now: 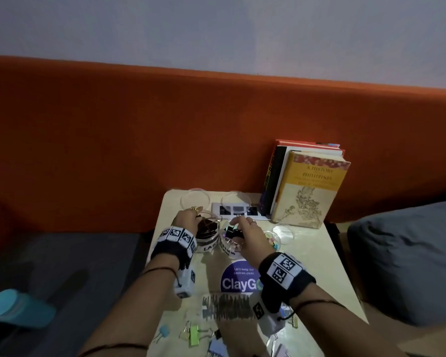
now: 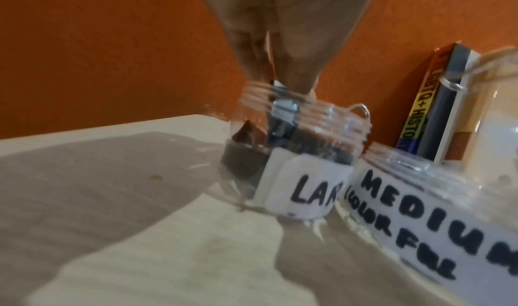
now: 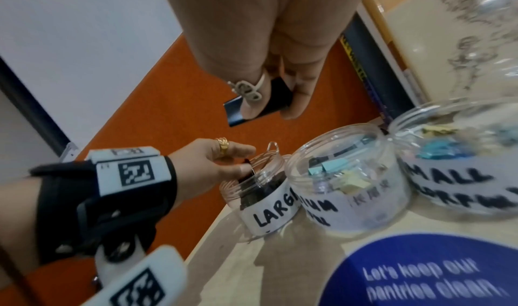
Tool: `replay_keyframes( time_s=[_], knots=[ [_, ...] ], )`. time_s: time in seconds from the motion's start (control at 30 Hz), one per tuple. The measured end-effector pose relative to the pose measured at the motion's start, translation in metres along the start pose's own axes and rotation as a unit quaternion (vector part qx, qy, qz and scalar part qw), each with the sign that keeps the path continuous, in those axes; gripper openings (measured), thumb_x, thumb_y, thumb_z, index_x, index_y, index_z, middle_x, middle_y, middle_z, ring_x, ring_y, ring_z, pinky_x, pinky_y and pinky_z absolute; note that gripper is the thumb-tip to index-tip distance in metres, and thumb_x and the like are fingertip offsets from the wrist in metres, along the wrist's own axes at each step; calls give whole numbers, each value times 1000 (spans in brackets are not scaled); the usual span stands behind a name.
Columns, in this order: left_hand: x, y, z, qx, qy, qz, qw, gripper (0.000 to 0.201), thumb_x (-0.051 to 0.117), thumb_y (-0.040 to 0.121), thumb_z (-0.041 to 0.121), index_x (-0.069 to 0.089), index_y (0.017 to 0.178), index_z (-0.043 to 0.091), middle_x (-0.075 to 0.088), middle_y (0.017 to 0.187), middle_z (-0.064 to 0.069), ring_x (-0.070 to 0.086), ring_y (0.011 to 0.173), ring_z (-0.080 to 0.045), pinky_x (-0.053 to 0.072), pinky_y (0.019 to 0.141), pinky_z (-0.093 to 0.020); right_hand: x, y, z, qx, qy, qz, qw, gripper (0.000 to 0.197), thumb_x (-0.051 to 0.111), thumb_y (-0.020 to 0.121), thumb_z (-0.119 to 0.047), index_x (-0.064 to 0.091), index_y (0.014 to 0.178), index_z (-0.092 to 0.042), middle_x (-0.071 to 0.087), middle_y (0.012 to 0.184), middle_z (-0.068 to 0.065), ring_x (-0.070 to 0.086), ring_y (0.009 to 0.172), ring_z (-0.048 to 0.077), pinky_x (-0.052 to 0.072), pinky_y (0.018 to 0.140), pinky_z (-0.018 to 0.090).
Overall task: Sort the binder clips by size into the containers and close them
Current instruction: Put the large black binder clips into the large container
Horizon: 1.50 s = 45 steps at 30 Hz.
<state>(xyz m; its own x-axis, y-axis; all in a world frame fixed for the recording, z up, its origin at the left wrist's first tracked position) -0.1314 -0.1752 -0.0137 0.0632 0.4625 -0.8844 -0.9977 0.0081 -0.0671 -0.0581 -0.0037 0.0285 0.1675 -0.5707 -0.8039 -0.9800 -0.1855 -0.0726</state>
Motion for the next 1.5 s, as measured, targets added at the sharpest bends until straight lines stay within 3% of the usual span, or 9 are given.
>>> replay_keyframes(
  time_s=[0.13, 0.47, 0.53, 0.7, 0.97, 1.17, 1.27, 1.33, 1.5],
  knots=[
    [9, -2, -11, 33, 72, -2, 997, 30, 57, 91, 23, 64, 120, 24, 39, 144, 10, 32, 132, -17, 32, 109, -30, 7, 21, -5, -48, -19, -29, 998, 44, 50, 85, 6, 51, 125, -11, 50, 124, 12, 50, 116, 28, 39, 99, 32],
    [17, -5, -6, 60, 180, -80, 979, 33, 47, 91, 35, 71, 103, 15, 18, 156, 2, 10, 146, -22, 10, 117, -50, 35, 55, -12, -65, -51, -74, 994, 43, 47, 85, 6, 54, 125, -8, 50, 122, 16, 51, 113, 31, 39, 101, 32],
    [14, 0, -6, 46, 156, -104, 981, 35, 47, 94, 37, 70, 104, 14, 20, 156, 1, 14, 145, -21, 11, 118, -49, 38, 57, -9, -61, -79, -96, 990, 43, 45, 86, 6, 55, 125, -10, 49, 122, 15, 51, 113, 31, 40, 100, 34],
    [11, 7, -9, 4, 71, -83, 994, 16, 59, 90, 17, 67, 99, 6, 35, 146, -3, 48, 122, -24, 43, 102, -36, 41, 56, -3, -53, -100, -114, 987, 44, 45, 86, 4, 54, 126, -13, 47, 124, 12, 48, 116, 29, 41, 97, 34],
    [11, -5, -20, -67, -52, -17, 996, 51, 40, 92, -4, 42, 139, 18, 56, 132, -13, 55, 119, -29, 46, 98, -34, 47, 66, -19, -73, -56, -100, 991, 38, 54, 86, -1, 55, 123, -11, 59, 121, 15, 52, 114, 30, 42, 97, 35],
    [15, -24, -29, -77, -72, -23, 994, 54, 33, 92, -4, 41, 142, 17, 55, 133, -19, 54, 119, -34, 42, 101, -31, 59, 65, -15, -69, -215, -103, 969, 31, 48, 90, -13, 63, 114, -26, 66, 106, 11, 59, 101, 30, 44, 78, 32],
    [17, -32, -31, -60, -67, -31, 995, 54, 33, 93, -1, 38, 143, 20, 51, 138, -17, 52, 122, -34, 41, 102, -33, 59, 64, -17, -110, -292, -134, 941, 36, 39, 94, -18, 51, 127, -24, 58, 125, 11, 44, 124, 29, 37, 99, 41],
    [21, -40, -33, -54, -71, -55, 994, 58, 32, 93, -3, 32, 146, 22, 44, 144, -14, 48, 127, -32, 39, 106, -34, 62, 57, -13, -114, -278, -167, 939, 44, 33, 97, -25, 30, 141, -17, 36, 149, 8, 21, 142, 27, 25, 110, 46],
    [26, -62, -26, 2, -62, -30, 998, 54, 35, 96, 0, 30, 146, 16, 27, 154, -12, 36, 138, -30, 28, 117, -37, 70, 26, 4, -121, -185, -157, 962, 65, 26, 98, -40, -10, 146, -16, -14, 157, 6, -13, 145, 23, -5, 119, 47]
  ],
)
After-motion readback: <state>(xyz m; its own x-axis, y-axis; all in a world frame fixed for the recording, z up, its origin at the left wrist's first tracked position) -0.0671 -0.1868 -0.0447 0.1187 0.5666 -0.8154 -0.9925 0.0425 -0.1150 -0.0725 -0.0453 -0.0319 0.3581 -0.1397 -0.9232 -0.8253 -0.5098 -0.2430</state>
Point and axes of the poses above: each hand's wrist, its own y-axis towards the middle knuckle, its own x-axis out of the palm, z = x × y, the point moved 3 cm from there along y, towards the middle knuckle
